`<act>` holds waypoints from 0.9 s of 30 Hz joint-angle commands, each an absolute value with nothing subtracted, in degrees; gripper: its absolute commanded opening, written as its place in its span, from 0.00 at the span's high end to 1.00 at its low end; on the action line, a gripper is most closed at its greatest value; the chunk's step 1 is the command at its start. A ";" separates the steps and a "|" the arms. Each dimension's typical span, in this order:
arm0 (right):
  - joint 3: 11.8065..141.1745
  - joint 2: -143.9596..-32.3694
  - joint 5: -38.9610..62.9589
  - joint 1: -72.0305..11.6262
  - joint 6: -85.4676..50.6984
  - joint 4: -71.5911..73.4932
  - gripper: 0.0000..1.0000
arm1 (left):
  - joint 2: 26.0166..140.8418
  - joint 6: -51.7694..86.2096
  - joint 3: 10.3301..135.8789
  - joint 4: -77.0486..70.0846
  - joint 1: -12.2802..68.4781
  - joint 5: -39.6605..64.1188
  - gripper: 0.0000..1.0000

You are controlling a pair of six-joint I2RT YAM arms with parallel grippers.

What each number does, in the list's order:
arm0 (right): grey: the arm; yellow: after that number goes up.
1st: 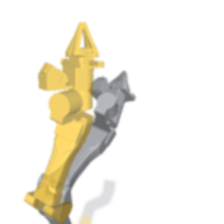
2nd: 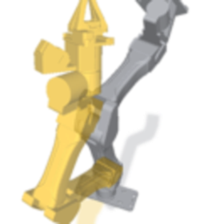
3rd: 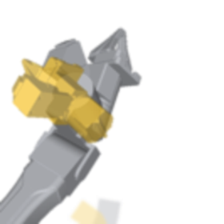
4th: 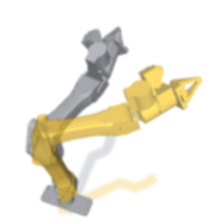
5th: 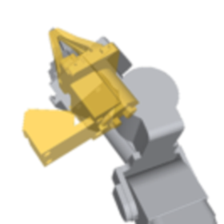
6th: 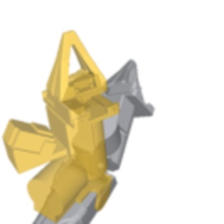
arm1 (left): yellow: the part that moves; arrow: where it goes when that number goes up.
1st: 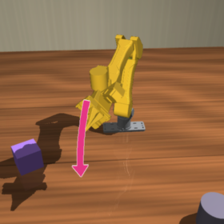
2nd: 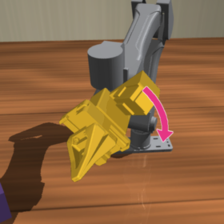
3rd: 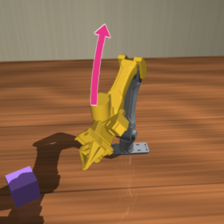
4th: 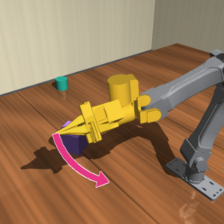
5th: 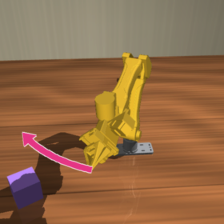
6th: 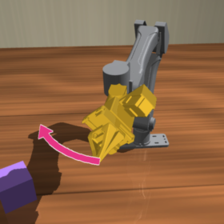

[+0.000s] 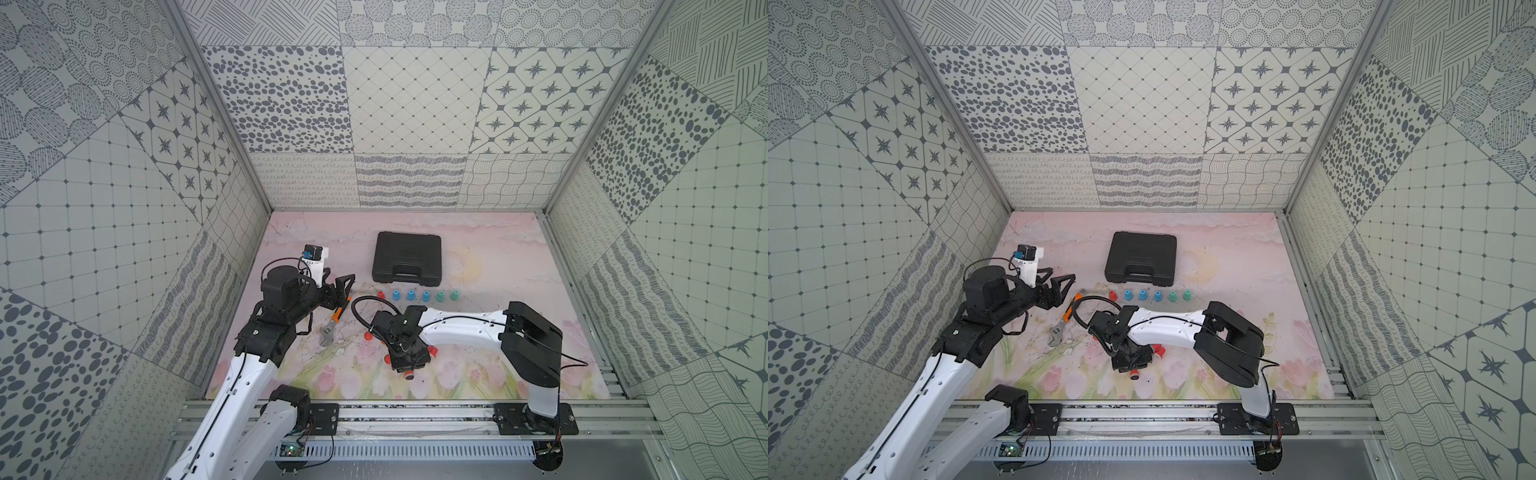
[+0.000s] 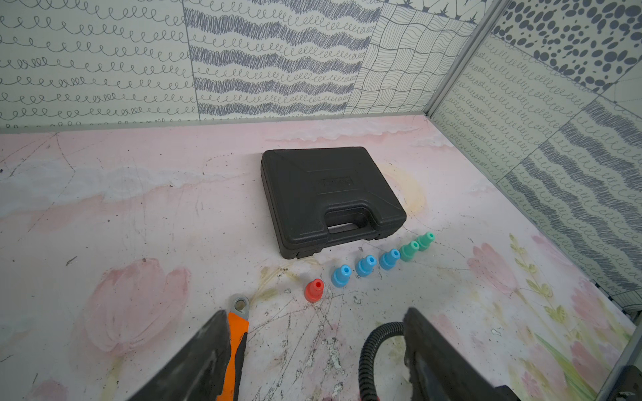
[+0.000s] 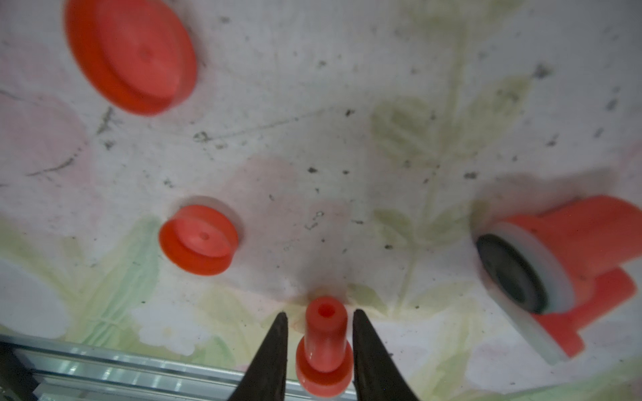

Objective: Close the stamp cap
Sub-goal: Pick up the stamp from the center of the board.

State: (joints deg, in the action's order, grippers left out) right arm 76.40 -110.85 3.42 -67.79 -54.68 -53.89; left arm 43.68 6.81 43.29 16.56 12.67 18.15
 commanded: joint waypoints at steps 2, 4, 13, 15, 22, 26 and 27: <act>77.17 -112.01 3.44 -68.03 -54.67 -53.50 0.69 | 43.55 6.24 43.15 15.62 12.46 19.39 0.21; 76.96 -112.15 3.43 -68.04 -54.59 -53.41 0.70 | 43.59 6.26 43.15 15.56 12.42 19.34 0.21; 76.05 -113.05 4.38 -68.04 -54.53 -52.55 0.74 | 43.51 6.26 43.13 15.64 12.45 19.36 0.21; 76.03 -113.21 4.43 -68.03 -54.49 -52.67 0.75 | 43.50 6.22 43.14 15.73 12.47 19.40 0.21; 76.07 -112.22 3.73 -67.94 -54.34 -53.14 0.84 | 43.33 6.24 43.15 15.81 12.46 19.32 0.21; 74.89 -108.31 3.85 -66.49 -54.66 -51.38 0.86 | 43.37 6.46 42.90 15.44 12.48 19.49 0.21; 74.12 -106.61 4.20 -65.78 -54.82 -50.25 0.86 | 43.50 6.42 42.68 14.93 12.45 19.96 0.21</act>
State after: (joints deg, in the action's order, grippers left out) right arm 75.46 -111.20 4.47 -67.02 -54.48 -51.96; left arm 43.46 6.83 43.20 16.51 12.60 18.17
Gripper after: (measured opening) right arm 0.201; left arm 0.789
